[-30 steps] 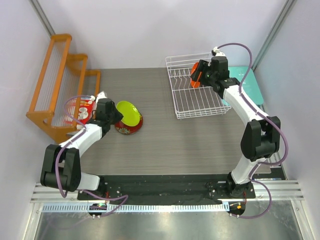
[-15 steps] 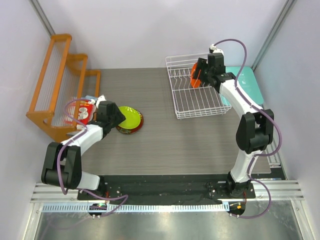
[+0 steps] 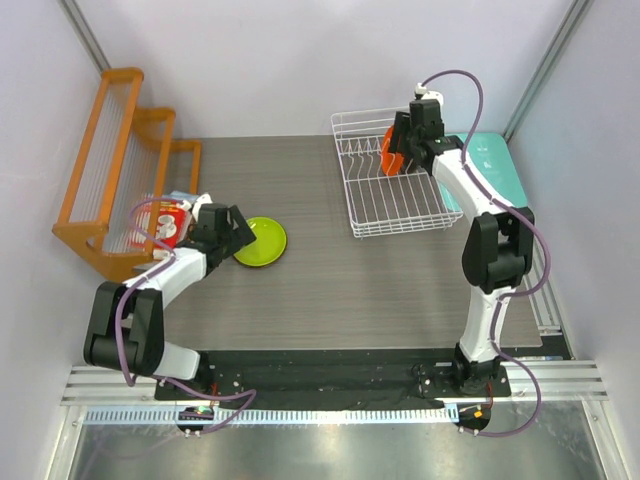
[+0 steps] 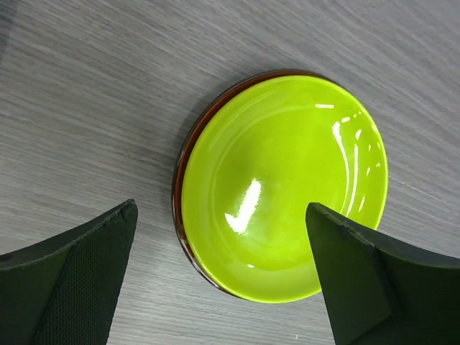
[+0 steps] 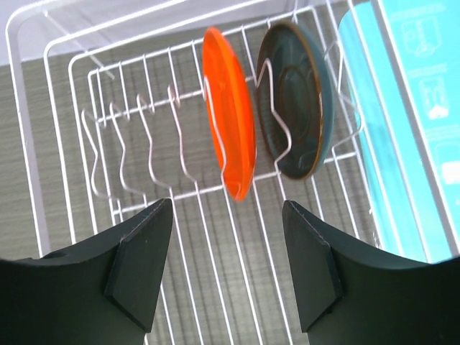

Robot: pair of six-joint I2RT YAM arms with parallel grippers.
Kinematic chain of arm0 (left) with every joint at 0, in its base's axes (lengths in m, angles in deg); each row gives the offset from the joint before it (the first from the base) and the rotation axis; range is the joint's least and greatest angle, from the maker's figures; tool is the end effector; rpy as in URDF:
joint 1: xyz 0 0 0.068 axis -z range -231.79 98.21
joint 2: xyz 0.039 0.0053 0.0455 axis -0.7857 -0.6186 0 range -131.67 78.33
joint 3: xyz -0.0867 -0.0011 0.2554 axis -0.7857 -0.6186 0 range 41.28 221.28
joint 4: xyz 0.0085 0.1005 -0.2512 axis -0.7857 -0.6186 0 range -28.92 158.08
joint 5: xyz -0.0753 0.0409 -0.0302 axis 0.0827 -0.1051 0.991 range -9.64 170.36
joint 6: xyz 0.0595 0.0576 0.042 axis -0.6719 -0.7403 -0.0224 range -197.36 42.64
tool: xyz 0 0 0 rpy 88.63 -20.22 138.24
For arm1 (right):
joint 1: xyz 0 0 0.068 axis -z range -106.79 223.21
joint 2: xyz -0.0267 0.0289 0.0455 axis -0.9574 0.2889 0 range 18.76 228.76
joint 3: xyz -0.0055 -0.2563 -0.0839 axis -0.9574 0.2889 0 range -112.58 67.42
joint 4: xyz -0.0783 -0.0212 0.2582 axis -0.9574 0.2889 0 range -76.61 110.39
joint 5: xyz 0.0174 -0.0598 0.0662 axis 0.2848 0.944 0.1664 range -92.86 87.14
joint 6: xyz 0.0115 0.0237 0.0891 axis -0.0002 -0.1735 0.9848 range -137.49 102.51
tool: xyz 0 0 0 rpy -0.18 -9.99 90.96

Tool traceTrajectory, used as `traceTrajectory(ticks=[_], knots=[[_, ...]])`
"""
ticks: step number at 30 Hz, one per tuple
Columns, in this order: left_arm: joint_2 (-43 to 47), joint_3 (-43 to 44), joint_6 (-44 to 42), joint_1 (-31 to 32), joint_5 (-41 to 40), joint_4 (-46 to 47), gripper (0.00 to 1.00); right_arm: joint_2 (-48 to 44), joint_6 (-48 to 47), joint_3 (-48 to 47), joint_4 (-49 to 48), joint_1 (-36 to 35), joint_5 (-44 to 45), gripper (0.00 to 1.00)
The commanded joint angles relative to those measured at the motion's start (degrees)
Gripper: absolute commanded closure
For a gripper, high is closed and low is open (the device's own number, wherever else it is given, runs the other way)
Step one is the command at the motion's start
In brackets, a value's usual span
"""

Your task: Unload the plates from the dish rack

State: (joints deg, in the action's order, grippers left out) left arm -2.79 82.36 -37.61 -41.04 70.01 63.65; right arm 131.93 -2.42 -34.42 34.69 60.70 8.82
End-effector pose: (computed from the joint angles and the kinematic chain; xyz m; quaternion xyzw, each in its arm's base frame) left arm 0.3219 -0.0457 0.1438 -0.2637 0.8803 -0.0891 0.3841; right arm 0.5069 0.0952 0.2781 0.0684 0.8714 0.0272 0.4851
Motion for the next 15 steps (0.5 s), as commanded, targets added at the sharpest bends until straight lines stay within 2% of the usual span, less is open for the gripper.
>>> traceTrajectory(ticks=[1, 9, 13, 15], knots=[[-0.53, 3.13, -2.13, -0.2, -0.82, -1.81, 0.0, 3.9, -3.38, -7.83, 1.02, 0.21, 4.05, 0.32], [3.77, 6.99, -3.18, 0.86, 8.05, -1.99, 0.0, 14.62, -6.8, -19.51, 2.87, 0.21, 7.3, 0.41], [6.15, 8.75, -3.27, 1.3, 9.21, -1.64, 0.0, 17.96, -8.39, -23.13, 2.52, 0.12, 9.58, 0.44], [7.47, 8.67, -2.48, 2.52, 6.58, -0.68, 0.0, 19.81, -9.09, -24.71, 2.34, 0.12, 10.02, 0.48]])
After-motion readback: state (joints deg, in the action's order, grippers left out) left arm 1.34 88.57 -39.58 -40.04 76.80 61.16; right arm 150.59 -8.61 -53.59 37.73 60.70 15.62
